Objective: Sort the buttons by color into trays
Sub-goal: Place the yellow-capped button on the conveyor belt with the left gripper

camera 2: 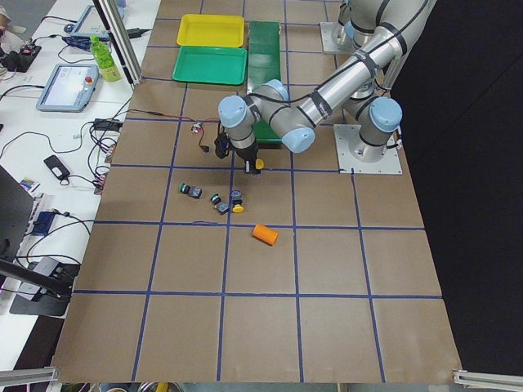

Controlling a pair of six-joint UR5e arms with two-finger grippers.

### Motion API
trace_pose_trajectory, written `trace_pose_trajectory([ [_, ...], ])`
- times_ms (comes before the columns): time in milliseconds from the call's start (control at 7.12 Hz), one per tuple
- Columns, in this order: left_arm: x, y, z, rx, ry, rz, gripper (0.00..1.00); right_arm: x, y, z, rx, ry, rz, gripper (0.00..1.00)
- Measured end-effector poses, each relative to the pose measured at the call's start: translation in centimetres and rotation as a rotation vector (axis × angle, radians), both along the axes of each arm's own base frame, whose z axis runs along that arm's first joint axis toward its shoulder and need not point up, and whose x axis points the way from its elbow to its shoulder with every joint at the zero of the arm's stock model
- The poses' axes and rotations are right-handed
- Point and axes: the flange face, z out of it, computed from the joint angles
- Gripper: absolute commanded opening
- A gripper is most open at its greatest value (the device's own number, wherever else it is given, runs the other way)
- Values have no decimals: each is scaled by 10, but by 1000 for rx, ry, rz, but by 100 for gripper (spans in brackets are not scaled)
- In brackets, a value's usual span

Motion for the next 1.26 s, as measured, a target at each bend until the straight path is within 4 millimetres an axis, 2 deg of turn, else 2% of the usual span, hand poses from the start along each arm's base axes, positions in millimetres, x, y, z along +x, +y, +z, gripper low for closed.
trace_pose_trajectory([
  [140, -57, -2, 12, -24, -14, 13, 15, 0, 1, 2, -4, 0, 0, 100],
  [281, -108, 3, 13, -29, -25, 27, 16, 1, 1, 5, -11, -3, 0, 100],
  [421, -140, 12, 4, -15, -31, 40, 16, 2, -1, 13, -37, -8, 3, 100],
  [562, -154, 23, -8, 5, -35, 48, 17, 3, -2, 23, -82, -12, 11, 100],
  [842, -167, 34, -25, 33, -42, 98, 90, 6, -2, 33, -127, -19, 24, 100],
  [983, -171, 35, -32, 46, -46, 125, 100, 6, -1, 34, -129, -21, 25, 100],
  [1264, -190, 35, -39, 55, -48, 178, 100, 7, -1, 32, -127, -21, 25, 100],
])
